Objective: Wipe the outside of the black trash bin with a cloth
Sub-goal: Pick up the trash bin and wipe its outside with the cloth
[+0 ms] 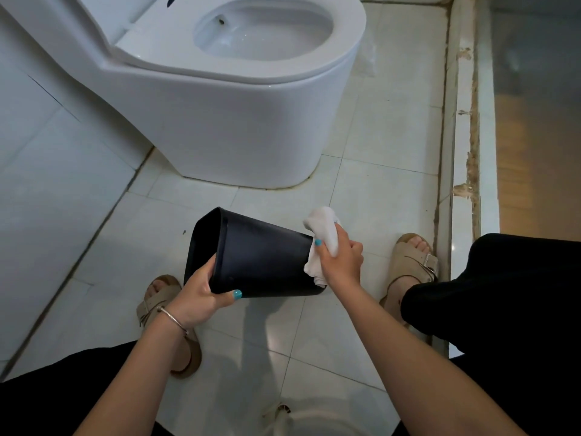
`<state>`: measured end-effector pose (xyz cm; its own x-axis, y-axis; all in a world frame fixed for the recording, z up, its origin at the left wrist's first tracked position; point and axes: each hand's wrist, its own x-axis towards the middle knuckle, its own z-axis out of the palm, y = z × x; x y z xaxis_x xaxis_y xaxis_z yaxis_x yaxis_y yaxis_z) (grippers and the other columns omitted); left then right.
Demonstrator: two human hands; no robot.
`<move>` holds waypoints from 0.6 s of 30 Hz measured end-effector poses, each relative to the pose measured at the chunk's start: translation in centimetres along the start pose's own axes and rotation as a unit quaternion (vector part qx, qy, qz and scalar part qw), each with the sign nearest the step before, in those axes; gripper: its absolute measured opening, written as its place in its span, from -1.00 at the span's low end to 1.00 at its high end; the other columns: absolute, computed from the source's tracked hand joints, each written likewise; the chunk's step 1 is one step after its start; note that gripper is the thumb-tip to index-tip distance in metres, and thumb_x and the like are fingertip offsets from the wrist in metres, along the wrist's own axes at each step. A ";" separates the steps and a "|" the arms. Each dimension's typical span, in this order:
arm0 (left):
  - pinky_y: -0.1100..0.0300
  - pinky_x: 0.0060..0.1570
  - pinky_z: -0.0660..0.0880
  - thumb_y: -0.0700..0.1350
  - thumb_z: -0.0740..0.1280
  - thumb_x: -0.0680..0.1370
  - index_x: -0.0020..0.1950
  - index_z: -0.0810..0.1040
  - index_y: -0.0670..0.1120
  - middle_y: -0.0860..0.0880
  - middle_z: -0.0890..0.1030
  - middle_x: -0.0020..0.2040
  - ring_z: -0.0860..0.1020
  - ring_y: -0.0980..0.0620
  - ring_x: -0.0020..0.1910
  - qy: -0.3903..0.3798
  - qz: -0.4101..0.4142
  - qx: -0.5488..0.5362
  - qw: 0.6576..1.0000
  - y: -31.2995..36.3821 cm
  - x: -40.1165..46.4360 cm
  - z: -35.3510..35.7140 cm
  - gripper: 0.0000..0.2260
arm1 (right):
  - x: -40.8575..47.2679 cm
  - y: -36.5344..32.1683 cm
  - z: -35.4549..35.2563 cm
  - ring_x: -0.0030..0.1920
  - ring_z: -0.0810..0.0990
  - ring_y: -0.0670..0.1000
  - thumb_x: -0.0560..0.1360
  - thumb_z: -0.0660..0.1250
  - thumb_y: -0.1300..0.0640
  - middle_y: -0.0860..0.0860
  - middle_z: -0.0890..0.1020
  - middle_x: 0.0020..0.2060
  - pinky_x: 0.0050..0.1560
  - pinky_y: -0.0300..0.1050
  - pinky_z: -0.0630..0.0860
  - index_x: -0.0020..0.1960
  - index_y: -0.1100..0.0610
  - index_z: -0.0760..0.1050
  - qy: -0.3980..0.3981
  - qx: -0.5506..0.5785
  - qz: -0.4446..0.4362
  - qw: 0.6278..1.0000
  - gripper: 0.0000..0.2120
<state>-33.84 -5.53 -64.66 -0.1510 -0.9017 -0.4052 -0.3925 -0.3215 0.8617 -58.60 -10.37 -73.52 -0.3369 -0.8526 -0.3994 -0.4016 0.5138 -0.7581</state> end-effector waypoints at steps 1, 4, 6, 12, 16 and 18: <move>0.35 0.04 0.51 -0.34 0.48 0.39 0.32 0.36 0.00 0.09 0.63 0.09 0.56 0.26 0.10 0.004 -0.004 0.016 1.000 -0.1 -0.2 0.0 -0.41 | 0.0 0.0 0.0 0.27 0.33 0.12 0.53 0.29 -0.10 0.05 0.30 0.21 0.08 -0.16 0.33 0.46 -0.18 0.22 0.002 -0.008 -0.003 1.000 -0.47; 0.44 0.09 0.44 -0.31 0.44 0.44 0.35 0.28 0.07 0.14 0.52 0.21 0.49 0.37 0.14 -0.001 0.001 0.074 0.997 0.0 -0.6 0.2 -0.40 | 0.0 0.1 0.0 0.25 0.32 0.10 0.53 0.30 -0.11 0.05 0.32 0.22 0.06 -0.15 0.35 0.47 -0.17 0.22 0.009 -0.033 -0.015 0.999 -0.46; 0.41 0.17 0.42 -0.26 0.45 0.44 0.35 0.23 0.17 0.18 0.47 0.26 0.44 0.38 0.20 -0.022 0.004 0.099 0.995 0.2 -0.7 0.0 -0.36 | -0.1 0.1 -0.1 0.25 0.32 0.10 0.53 0.30 -0.10 0.05 0.32 0.22 0.05 -0.15 0.35 0.47 -0.17 0.22 0.009 -0.033 -0.011 0.999 -0.45; 0.32 0.11 0.46 0.12 0.54 0.25 0.44 0.14 0.16 0.18 0.41 0.30 0.43 0.21 0.26 0.033 0.010 0.047 0.998 2.2 -0.6 -0.6 -0.13 | -0.7 -0.2 0.5 0.21 0.32 0.10 0.51 0.31 -0.13 0.06 0.33 0.21 0.15 -0.03 0.44 0.46 -0.20 0.21 0.017 -0.050 -0.023 0.998 -0.43; 0.28 -0.02 0.47 -0.01 0.58 0.30 0.43 0.17 0.03 0.02 0.43 0.28 0.46 -0.01 0.23 0.165 -0.007 0.121 0.979 3.2 -0.1 0.5 -0.17 | -1.2 -0.4 0.6 0.21 0.32 0.10 0.51 0.31 -0.15 0.05 0.32 0.21 0.15 -0.01 0.45 0.47 -0.20 0.20 0.007 -0.058 -0.030 0.998 -0.42; 0.14 0.11 0.48 0.01 0.57 0.31 0.49 0.09 0.01 -0.04 0.37 0.39 0.41 -0.09 0.31 0.207 -0.023 0.152 0.966 3.9 0.2 1.2 -0.09 | -1.4 -0.3 0.7 0.21 0.32 0.09 0.51 0.31 -0.15 0.05 0.32 0.21 0.12 -0.05 0.43 0.47 -0.19 0.19 0.006 -0.056 -0.031 0.998 -0.42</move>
<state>-36.48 -6.59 -61.79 0.2238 -0.9474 -0.2289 -0.6483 -0.3201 0.6908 -57.42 -9.36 -73.11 -0.3181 -0.8822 -0.3473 -0.5140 0.4683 -0.7187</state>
